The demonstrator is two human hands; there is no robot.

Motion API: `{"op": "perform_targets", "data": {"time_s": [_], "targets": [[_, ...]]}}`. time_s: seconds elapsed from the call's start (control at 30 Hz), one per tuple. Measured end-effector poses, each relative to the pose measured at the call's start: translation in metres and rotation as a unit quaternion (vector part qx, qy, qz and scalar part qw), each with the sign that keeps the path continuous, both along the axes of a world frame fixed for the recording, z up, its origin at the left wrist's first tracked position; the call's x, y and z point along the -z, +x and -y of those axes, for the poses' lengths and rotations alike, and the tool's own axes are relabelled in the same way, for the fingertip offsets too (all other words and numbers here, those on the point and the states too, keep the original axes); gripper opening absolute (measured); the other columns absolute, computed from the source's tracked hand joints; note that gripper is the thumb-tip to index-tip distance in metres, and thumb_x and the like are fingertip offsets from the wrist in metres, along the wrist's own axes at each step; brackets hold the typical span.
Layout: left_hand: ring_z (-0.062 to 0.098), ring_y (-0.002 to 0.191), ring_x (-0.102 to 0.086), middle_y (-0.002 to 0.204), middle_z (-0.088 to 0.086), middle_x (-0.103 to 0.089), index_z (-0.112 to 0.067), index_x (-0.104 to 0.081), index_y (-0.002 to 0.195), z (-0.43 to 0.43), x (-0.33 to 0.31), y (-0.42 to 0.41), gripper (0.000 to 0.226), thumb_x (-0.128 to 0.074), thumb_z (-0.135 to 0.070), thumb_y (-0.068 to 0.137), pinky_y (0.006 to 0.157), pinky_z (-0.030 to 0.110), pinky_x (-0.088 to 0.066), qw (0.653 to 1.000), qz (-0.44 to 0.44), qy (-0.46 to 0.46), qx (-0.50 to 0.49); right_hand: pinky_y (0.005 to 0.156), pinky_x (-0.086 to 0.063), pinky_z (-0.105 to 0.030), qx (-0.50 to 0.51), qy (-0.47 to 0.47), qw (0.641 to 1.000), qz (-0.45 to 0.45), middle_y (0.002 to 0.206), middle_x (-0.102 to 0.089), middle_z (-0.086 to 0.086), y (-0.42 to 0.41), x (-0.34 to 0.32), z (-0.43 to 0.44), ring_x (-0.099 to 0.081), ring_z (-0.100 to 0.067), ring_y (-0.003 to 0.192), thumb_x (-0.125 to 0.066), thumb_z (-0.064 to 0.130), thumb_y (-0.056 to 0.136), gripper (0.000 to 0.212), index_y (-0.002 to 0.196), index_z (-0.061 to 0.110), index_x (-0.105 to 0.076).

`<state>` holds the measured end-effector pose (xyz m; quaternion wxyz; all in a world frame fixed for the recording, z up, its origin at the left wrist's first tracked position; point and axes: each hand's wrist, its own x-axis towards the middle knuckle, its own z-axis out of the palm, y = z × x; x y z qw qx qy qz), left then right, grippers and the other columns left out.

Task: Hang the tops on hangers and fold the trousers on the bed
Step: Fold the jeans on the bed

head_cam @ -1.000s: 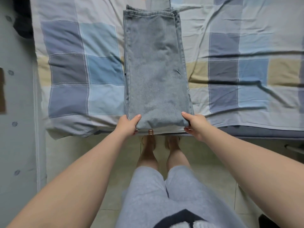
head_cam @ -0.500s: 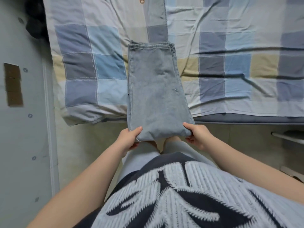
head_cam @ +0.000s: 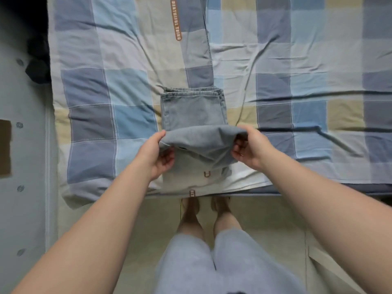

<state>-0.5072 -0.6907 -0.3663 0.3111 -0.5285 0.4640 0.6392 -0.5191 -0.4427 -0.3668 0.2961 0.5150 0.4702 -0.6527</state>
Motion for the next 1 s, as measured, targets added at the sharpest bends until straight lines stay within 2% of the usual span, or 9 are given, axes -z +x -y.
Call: {"op": "perform_targets", "data": {"time_s": [0.2, 0.37, 0.47, 0.53, 0.6, 0.63, 0.7, 0.83, 1.0], "targets": [[0.014, 0.076, -0.062, 0.080, -0.002, -0.066, -0.022, -0.065, 0.101, -0.003, 0.060, -0.082, 0.027, -0.054, -0.046, 0.097, 0.069, 0.030, -0.047, 0.998, -0.049, -0.035, 0.010, 0.072, -0.048, -0.030, 0.023, -0.014, 1.000, -0.014, 0.070, -0.057, 0.002, -0.080, 0.066, 0.007, -0.058, -0.015, 0.073, -0.054, 0.039, 0.095, 0.023, 0.080, 0.022, -0.060], [0.020, 0.108, -0.065, 0.119, 0.000, -0.070, -0.027, -0.059, 0.117, -0.022, 0.123, -0.112, 0.024, -0.045, -0.042, 0.105, 0.080, 0.035, -0.050, 0.980, -0.177, -0.086, 0.018, 0.091, -0.044, -0.032, -0.004, -0.016, 0.997, -0.072, 0.101, -0.070, 0.007, -0.118, 0.134, 0.016, -0.061, -0.013, 0.108, -0.052, 0.042, 0.098, 0.022, 0.108, 0.026, -0.064], [0.023, 0.132, -0.051, 0.144, 0.007, -0.056, -0.016, -0.051, 0.140, -0.029, 0.165, -0.099, 0.041, -0.054, -0.033, 0.103, 0.112, 0.040, -0.040, 0.888, -0.290, -0.250, 0.253, 0.102, -0.044, -0.033, -0.123, 0.066, 0.980, -0.139, 0.127, -0.066, 0.006, -0.118, 0.173, 0.025, -0.056, -0.014, 0.126, -0.059, 0.030, 0.097, 0.029, 0.125, 0.024, -0.063], [0.021, 0.147, -0.031, 0.162, 0.003, -0.034, -0.026, -0.040, 0.152, -0.031, 0.190, -0.081, 0.057, -0.052, -0.047, 0.100, 0.120, 0.040, -0.026, 0.720, -0.297, -0.391, 0.490, 0.116, -0.034, -0.035, -0.270, 0.180, 0.922, -0.210, 0.147, -0.053, 0.001, -0.108, 0.197, 0.030, -0.045, -0.016, 0.138, -0.060, 0.028, 0.097, 0.041, 0.138, 0.026, -0.057], [0.020, 0.154, -0.014, 0.170, 0.000, -0.013, -0.034, -0.026, 0.158, -0.032, 0.211, -0.068, 0.066, -0.043, -0.056, 0.099, 0.122, 0.041, -0.015, 0.619, -0.289, -0.451, 0.575, 0.123, -0.020, -0.042, -0.473, 0.319, 0.783, -0.248, 0.164, -0.028, 0.003, -0.090, 0.218, 0.035, -0.023, -0.020, 0.150, -0.053, 0.043, 0.099, 0.055, 0.151, 0.034, -0.039], [0.021, 0.156, -0.008, 0.170, 0.000, -0.007, -0.034, -0.020, 0.160, -0.031, 0.222, -0.065, 0.068, -0.040, -0.057, 0.099, 0.123, 0.041, -0.011, 0.605, -0.288, -0.457, 0.585, 0.123, -0.015, -0.045, -0.533, 0.370, 0.716, -0.258, 0.167, -0.016, 0.005, -0.081, 0.227, 0.036, -0.014, -0.021, 0.153, -0.046, 0.051, 0.099, 0.061, 0.155, 0.038, -0.028], [0.021, 0.156, -0.003, 0.171, 0.002, 0.000, -0.034, -0.010, 0.161, -0.030, 0.242, -0.063, 0.071, -0.036, -0.057, 0.100, 0.125, 0.040, -0.004, 0.586, -0.288, -0.464, 0.599, 0.123, -0.008, -0.048, -0.581, 0.409, 0.654, -0.261, 0.169, 0.003, 0.005, -0.067, 0.246, 0.038, -0.001, -0.022, 0.155, -0.034, 0.059, 0.098, 0.068, 0.159, 0.040, -0.010], [0.024, 0.156, -0.005, 0.170, 0.007, -0.001, -0.029, -0.009, 0.162, -0.030, 0.264, -0.064, 0.072, -0.034, -0.058, 0.100, 0.125, 0.044, -0.005, 0.559, -0.299, -0.487, 0.601, 0.123, 0.003, -0.050, -0.611, 0.397, 0.638, -0.247, 0.166, 0.021, 0.003, -0.071, 0.275, 0.039, 0.015, -0.021, 0.154, -0.025, 0.066, 0.096, 0.076, 0.158, 0.038, 0.008], [0.025, 0.155, -0.011, 0.170, 0.007, -0.007, -0.026, -0.018, 0.162, -0.031, 0.252, -0.062, 0.076, -0.041, -0.060, 0.098, 0.125, 0.044, -0.013, 0.558, -0.311, -0.515, 0.571, 0.124, -0.001, -0.048, -0.592, 0.425, 0.631, -0.266, 0.168, 0.016, 0.000, -0.068, 0.262, 0.037, 0.009, -0.024, 0.155, -0.028, 0.068, 0.096, 0.076, 0.159, 0.038, 0.003]]}}
